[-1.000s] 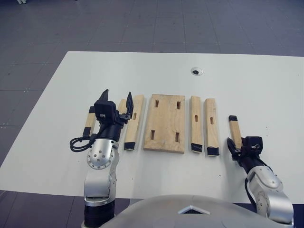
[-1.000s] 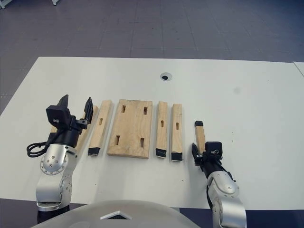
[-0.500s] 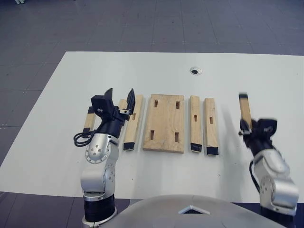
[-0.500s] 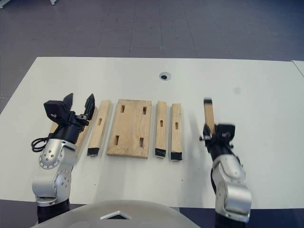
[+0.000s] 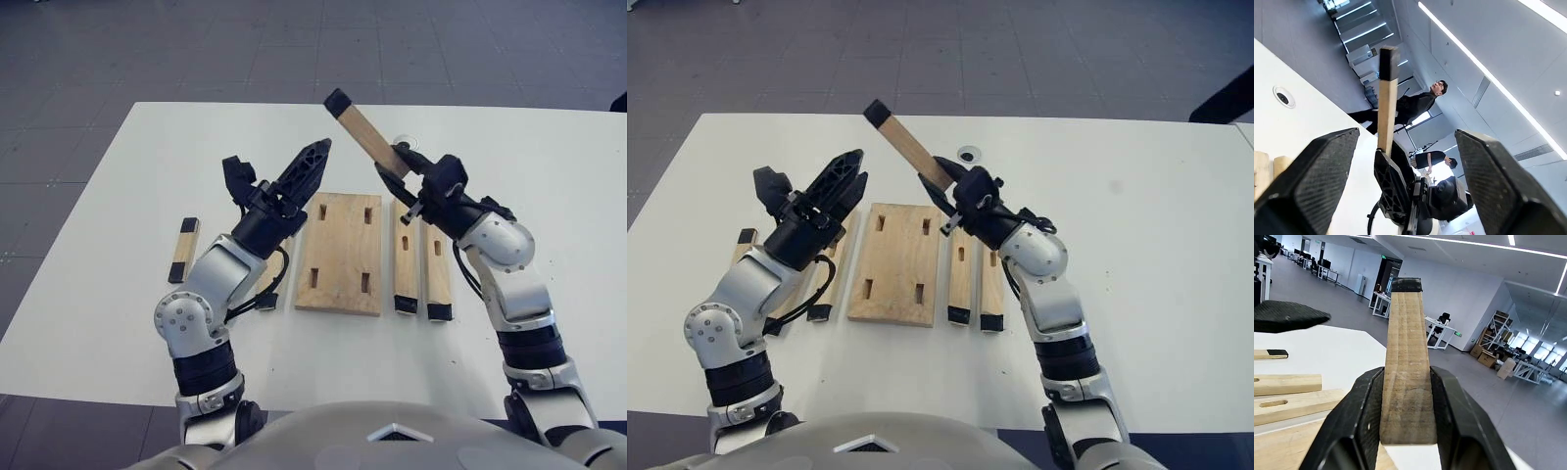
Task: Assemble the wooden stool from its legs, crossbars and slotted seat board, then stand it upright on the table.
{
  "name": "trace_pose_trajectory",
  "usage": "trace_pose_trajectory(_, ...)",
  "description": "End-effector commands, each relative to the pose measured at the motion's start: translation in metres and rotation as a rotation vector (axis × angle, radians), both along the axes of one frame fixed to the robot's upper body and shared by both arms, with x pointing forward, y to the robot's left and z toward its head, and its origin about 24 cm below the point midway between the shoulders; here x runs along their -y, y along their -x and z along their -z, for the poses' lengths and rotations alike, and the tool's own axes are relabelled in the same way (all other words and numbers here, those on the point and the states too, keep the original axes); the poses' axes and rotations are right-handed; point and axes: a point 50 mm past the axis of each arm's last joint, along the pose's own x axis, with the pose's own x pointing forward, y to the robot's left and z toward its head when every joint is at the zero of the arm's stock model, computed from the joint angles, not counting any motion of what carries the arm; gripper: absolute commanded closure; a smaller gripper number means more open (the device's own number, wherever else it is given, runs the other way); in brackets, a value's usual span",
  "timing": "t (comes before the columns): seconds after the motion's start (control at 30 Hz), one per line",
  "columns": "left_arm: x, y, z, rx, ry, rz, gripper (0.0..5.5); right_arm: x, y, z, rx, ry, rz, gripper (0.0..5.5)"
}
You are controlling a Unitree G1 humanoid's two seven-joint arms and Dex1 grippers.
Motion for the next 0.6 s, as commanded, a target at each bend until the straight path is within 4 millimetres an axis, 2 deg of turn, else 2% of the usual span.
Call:
trace_pose_trajectory(0.03, 0.003, -0.003, -0.010, 0.026, -0.007, 0.021, 1.88, -0.008, 0.011, 0.013, 0.020, 0.020, -0.031, 4.21)
trace_pose_trajectory(0.2, 0.002, -0.004, -0.014, 0.119, -0.099, -0.048, 1.88, -0.019, 0.025, 0.013, 0.005, -0.019, -0.076, 4.21)
trace_pose_trajectory(0.43, 0.006, -0.002, -0.002, 0.091, -0.132, -0.061, 1.88, -0.023, 0.025, 0.000, 0.017, -0.058, -0.066, 4.21)
trace_pose_trajectory(0.6, 0.002, -0.006, -0.005, 0.092, -0.101, -0.093, 1.88, -0.025, 0.032, 0.008, -0.010, -0.025, -0.093, 4.21)
